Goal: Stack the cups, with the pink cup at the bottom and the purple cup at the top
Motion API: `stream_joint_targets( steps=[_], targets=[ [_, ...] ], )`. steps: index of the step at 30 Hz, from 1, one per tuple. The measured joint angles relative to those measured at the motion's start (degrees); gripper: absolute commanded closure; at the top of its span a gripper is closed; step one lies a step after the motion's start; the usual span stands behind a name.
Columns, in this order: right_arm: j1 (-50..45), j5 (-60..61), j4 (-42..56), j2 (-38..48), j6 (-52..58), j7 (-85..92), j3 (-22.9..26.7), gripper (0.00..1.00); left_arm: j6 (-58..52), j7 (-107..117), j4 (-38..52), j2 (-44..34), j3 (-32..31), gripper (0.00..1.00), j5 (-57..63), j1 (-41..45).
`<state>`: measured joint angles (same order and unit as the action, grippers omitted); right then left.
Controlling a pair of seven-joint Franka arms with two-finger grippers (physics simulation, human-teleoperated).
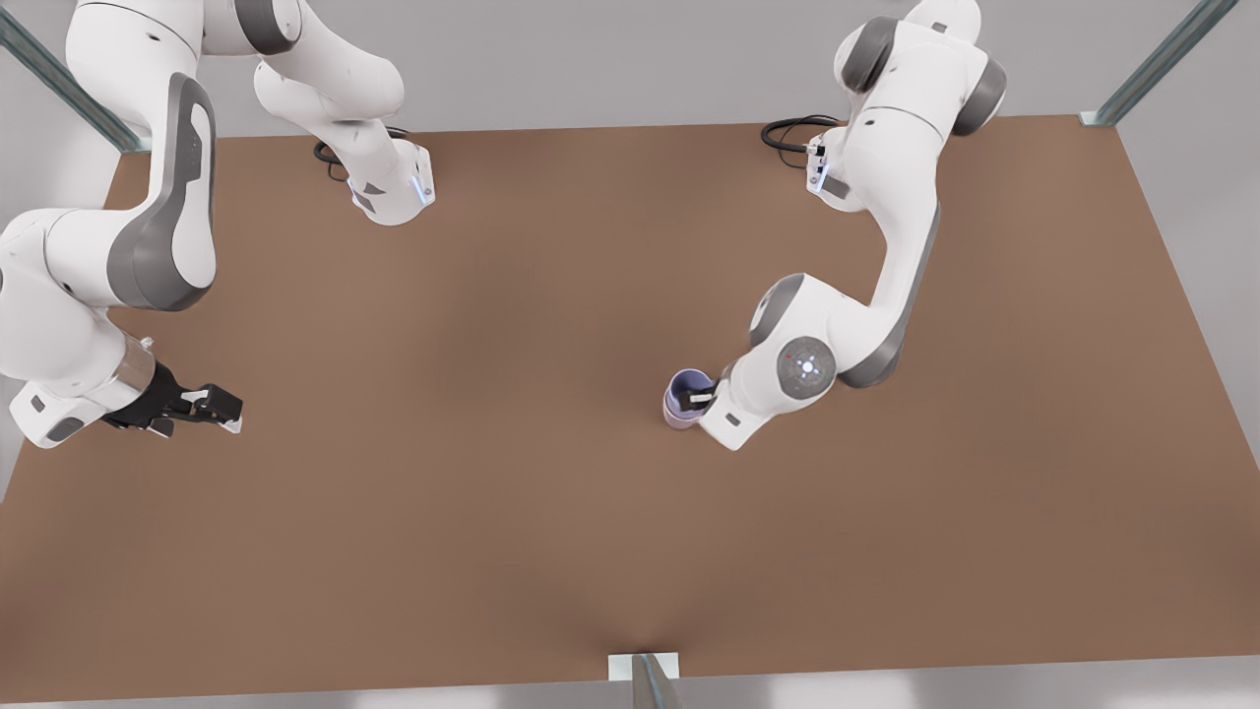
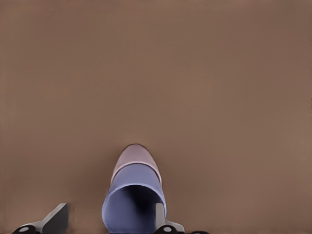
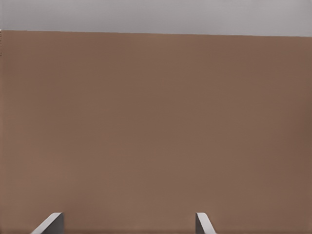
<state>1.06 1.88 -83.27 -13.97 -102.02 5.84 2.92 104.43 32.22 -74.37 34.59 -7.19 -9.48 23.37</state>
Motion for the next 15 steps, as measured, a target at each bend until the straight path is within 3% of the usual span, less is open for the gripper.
stream_joint_targets(
  steps=[9, 11, 15],
  targets=[
    [0.09, 0.07, 0.01, -0.07, -0.03, 0.13, -0.01, 0.00, -11.13, -8.16, 0.83, -13.04, 16.27, 0.00, 5.89, -0.69],
    [0.09, 0.07, 0.01, -0.07, -0.03, 0.15, -0.01, 0.00, -12.88, -11.41, 0.31, -17.02, 14.85, 0.00, 7.14, -3.55],
    [0.08, 0.08, 0.01, -0.05, -0.04, 0.19, -0.02, 0.00, -15.05, -17.09, 0.18, -20.12, 5.37, 0.00, 9.67, -10.68]
  ],
)
